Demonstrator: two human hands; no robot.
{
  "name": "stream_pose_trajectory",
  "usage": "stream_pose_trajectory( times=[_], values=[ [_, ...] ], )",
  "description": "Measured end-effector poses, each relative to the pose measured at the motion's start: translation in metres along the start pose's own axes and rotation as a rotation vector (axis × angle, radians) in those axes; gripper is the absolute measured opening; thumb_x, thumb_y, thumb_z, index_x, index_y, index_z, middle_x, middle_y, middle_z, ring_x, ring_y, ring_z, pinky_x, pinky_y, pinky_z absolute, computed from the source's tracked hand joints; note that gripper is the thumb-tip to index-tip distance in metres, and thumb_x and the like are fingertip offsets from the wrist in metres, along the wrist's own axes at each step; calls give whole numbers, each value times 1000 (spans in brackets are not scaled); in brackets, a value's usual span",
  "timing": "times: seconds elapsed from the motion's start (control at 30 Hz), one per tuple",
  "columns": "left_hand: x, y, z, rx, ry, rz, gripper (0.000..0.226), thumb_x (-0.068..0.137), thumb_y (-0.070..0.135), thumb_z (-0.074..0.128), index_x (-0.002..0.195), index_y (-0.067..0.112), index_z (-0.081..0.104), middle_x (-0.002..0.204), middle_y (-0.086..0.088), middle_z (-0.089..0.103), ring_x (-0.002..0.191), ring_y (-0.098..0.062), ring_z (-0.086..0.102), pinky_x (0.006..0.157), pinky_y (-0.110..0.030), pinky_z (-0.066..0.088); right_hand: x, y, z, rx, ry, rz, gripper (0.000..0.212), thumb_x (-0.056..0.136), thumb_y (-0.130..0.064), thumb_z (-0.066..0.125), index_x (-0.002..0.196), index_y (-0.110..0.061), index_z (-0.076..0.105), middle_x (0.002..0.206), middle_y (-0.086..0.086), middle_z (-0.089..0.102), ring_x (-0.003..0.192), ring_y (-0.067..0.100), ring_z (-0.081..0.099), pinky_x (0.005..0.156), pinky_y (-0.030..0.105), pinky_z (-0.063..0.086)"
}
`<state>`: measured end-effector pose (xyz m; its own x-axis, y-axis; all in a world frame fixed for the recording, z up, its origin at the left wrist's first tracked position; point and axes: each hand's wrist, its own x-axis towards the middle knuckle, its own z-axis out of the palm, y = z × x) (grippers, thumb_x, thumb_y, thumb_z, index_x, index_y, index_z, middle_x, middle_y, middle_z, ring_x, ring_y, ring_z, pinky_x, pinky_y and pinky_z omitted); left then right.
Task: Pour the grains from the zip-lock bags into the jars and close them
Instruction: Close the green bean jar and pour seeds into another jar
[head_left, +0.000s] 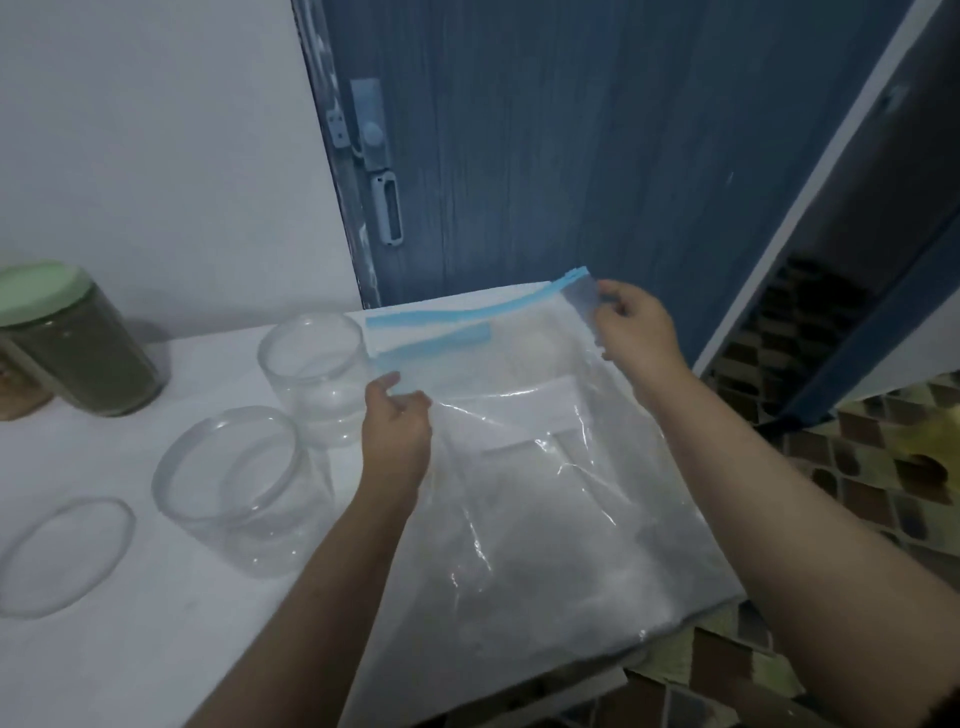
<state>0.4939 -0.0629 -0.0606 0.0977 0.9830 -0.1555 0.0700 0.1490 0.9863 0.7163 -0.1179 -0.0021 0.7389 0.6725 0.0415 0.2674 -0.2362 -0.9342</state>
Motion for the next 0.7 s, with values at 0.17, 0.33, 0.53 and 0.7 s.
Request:
stream_pose_trajectory(
  times=[0.17, 0.33, 0.53, 0.7],
  values=[
    [7, -29, 9, 152, 107, 6, 36, 94, 11, 52, 129, 20, 46, 88, 6, 59, 85, -23, 58, 86, -40, 49, 19, 41, -19, -126, -228, 75, 43, 87, 2, 49, 118, -22, 67, 107, -10, 69, 109, 16, 61, 85, 26, 50],
    [4, -41, 15, 264, 208, 45, 38, 93, 12, 52, 130, 18, 46, 86, 9, 59, 96, -26, 62, 94, -39, 49, 20, 61, -33, -398, -366, 117, 58, 86, -27, 64, 142, -21, 48, 142, 9, 48, 125, 28, 51, 103, 34, 44],
    [6, -42, 21, 376, 279, 63, 36, 92, 14, 50, 128, 18, 45, 85, 8, 58, 96, -31, 62, 90, -47, 52, 18, 70, -38, -540, -516, 72, 18, 84, -1, 44, 88, -8, 60, 88, 10, 50, 79, 23, 48, 63, 26, 31],
    [8, -41, 24, 380, 290, 25, 35, 92, 19, 50, 127, 20, 44, 83, 13, 57, 94, -31, 62, 84, -54, 55, 18, 40, -60, -516, -311, -101, 49, 101, -5, 30, 146, -18, 45, 133, 10, 53, 109, 28, 53, 84, 27, 42]
  ],
)
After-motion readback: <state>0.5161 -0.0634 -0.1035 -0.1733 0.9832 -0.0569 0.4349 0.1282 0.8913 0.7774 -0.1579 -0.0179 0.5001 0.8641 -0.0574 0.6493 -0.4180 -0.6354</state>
